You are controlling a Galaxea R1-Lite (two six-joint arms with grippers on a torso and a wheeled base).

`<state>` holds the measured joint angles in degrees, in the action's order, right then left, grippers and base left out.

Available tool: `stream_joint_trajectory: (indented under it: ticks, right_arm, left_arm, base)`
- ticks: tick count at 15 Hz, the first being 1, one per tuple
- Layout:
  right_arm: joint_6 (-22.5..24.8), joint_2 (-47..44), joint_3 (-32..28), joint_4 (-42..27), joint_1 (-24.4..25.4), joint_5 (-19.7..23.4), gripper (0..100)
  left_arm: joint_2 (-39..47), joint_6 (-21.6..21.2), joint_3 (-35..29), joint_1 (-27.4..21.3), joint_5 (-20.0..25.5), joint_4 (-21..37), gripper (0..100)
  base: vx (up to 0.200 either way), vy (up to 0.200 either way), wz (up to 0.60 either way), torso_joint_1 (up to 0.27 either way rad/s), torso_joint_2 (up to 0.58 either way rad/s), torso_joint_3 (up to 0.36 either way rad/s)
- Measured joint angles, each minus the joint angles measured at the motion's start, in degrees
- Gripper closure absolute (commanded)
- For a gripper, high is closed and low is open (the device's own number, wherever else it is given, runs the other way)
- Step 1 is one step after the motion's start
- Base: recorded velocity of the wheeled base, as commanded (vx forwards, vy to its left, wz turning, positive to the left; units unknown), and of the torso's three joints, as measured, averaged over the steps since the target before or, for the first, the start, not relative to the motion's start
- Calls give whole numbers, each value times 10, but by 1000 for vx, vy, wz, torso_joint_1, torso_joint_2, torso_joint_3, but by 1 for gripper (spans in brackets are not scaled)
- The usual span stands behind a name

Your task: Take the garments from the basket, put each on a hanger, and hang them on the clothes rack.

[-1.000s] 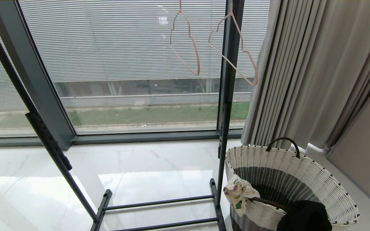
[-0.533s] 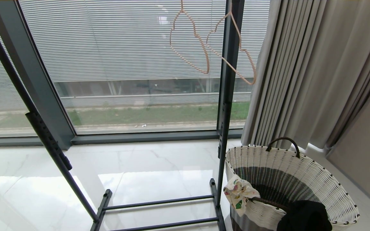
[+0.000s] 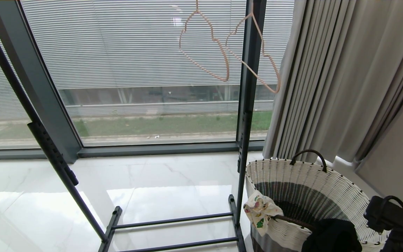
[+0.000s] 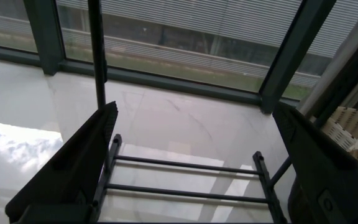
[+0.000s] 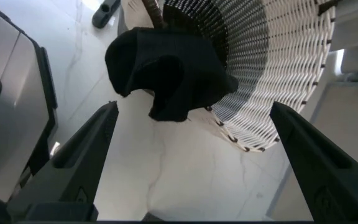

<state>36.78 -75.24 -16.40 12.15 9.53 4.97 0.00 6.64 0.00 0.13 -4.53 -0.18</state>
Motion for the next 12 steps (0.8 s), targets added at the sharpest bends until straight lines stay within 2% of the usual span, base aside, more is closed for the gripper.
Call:
stream_joint_trajectory:
  ticks: [7,12]
  right_arm:
    - [6,-163,-5,163,0,-64,0]
    - [5,-210,-17,186,-6,-78,0]
  left_arm:
    - [0,0,0,0,0,0,0]
    - [0,0,0,0,0,0,0]
  base:
    - [0,0,0,0,0,0]
    - [0,0,0,0,0,0]
